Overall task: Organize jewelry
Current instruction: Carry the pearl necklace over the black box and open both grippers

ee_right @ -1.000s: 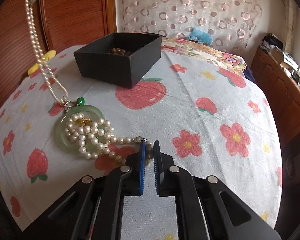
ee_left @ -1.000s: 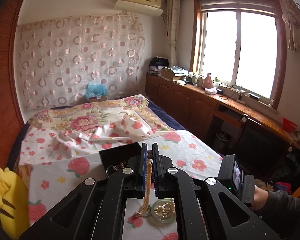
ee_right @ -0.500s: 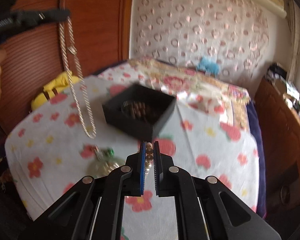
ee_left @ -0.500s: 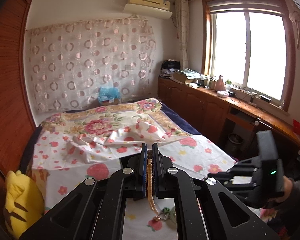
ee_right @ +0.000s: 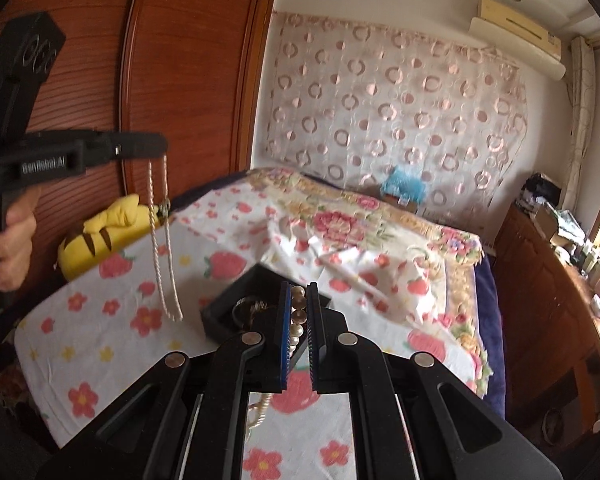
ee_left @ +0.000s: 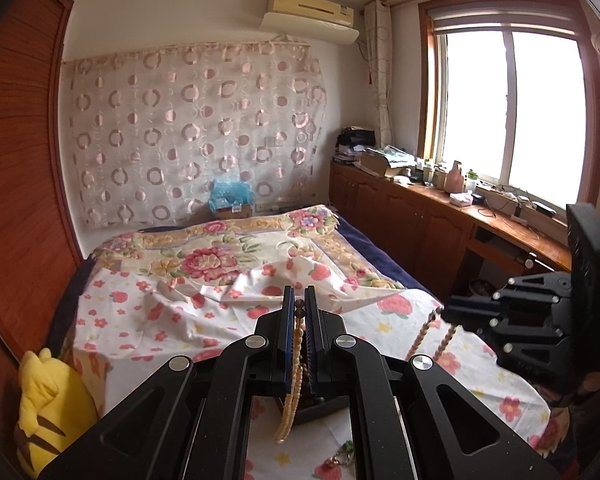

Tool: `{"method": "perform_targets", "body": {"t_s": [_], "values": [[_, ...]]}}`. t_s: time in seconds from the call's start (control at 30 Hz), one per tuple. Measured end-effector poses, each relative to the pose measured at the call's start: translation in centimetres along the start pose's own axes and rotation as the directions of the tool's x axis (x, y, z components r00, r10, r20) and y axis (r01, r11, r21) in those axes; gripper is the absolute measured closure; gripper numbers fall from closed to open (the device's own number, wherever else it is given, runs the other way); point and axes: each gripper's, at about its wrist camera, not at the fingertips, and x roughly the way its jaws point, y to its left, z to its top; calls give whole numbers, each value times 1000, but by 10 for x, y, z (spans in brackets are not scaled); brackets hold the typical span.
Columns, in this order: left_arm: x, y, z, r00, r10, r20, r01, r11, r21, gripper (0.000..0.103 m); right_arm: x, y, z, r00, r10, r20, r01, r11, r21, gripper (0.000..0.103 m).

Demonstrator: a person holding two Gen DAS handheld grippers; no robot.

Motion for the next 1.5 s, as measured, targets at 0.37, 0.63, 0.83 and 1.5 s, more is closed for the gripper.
{"method": "perform_targets", "body": {"t_s": [0.37,0.63,0.83,1.5], "values": [[10,0,25,999,28,44,-28,1000,8,99,1,-11,28,999,-24,44,24,1000,8,95],[39,7,10,1000,14,-6,-14,999,-32,99,8,-14,45,998,-32,57,31,999,11,95],[42,7,10,1000,6,2,-6,999,-50,99,10,-14,49,998,-38,56,38,999,7,95],[64,0,1,999,-10,-39,8,998,-63,99,33,-45,68,996,-17,89,10,997,76,95]]}}
